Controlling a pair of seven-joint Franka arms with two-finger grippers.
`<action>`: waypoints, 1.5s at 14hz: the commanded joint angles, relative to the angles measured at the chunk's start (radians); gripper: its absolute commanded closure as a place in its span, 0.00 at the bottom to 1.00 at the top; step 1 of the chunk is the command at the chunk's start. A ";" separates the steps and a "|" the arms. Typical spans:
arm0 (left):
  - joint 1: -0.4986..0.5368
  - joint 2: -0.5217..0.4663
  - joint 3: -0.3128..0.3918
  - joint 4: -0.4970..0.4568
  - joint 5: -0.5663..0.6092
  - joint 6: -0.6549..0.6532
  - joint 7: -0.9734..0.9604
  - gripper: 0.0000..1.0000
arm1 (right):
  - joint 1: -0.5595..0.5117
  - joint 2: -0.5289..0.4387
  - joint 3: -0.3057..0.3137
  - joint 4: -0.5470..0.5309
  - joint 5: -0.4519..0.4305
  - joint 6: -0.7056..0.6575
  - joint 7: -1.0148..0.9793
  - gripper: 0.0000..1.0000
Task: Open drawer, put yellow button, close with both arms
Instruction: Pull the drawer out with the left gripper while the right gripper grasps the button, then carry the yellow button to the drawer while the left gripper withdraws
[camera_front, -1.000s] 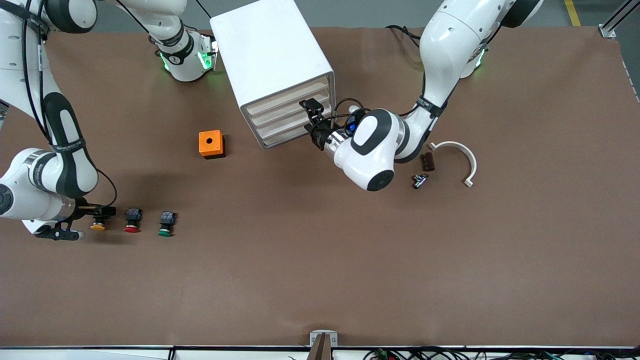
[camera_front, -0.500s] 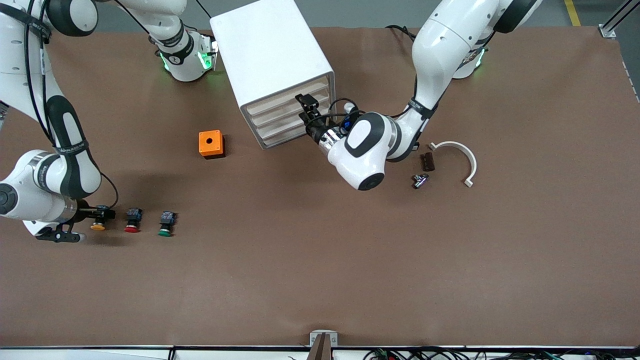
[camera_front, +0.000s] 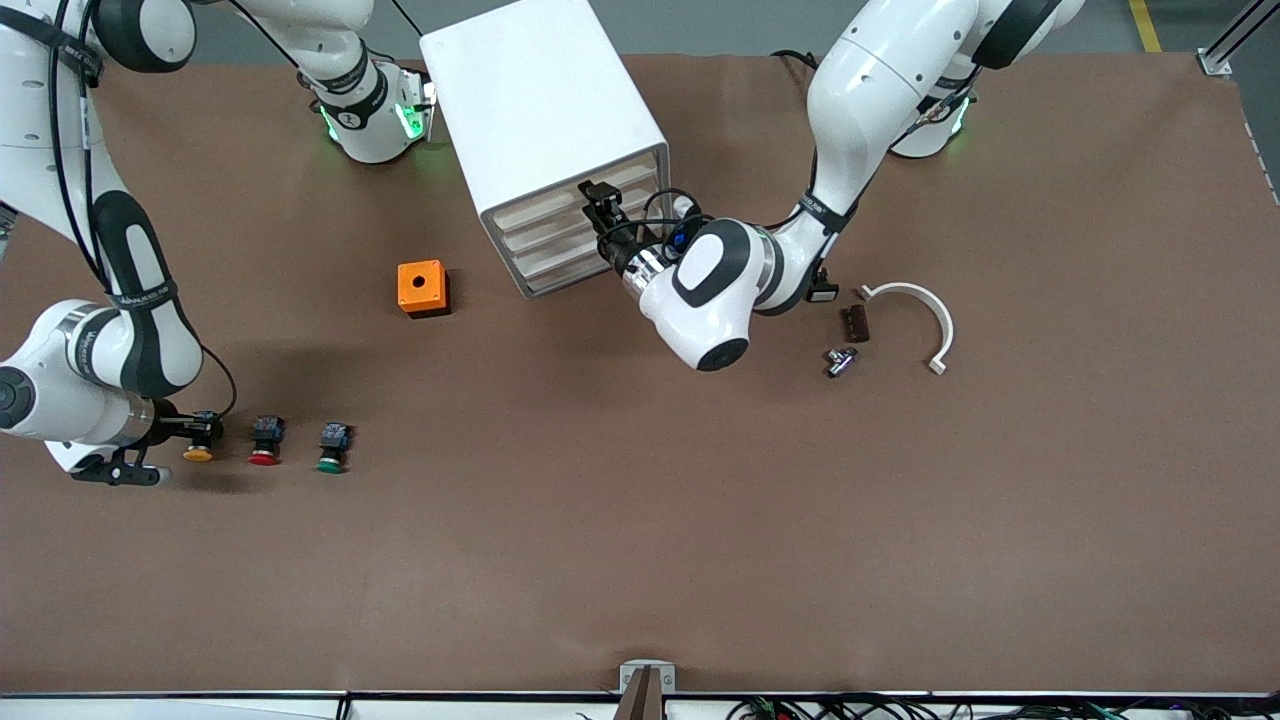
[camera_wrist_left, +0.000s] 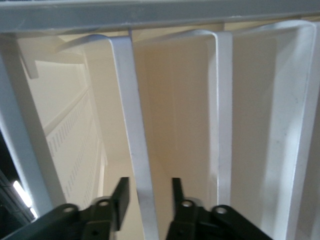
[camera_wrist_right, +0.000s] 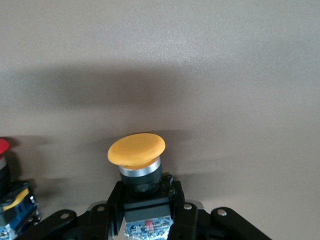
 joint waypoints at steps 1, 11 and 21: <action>-0.005 0.006 0.005 0.018 -0.018 -0.012 -0.004 1.00 | -0.003 -0.011 0.014 0.001 0.014 -0.015 -0.015 0.84; 0.101 0.023 0.071 0.058 -0.016 -0.024 0.076 1.00 | 0.135 -0.255 0.014 0.062 0.013 -0.381 -0.003 0.87; 0.120 0.038 0.116 0.125 -0.016 -0.023 0.145 0.00 | 0.457 -0.473 0.017 0.185 0.088 -0.872 0.637 0.85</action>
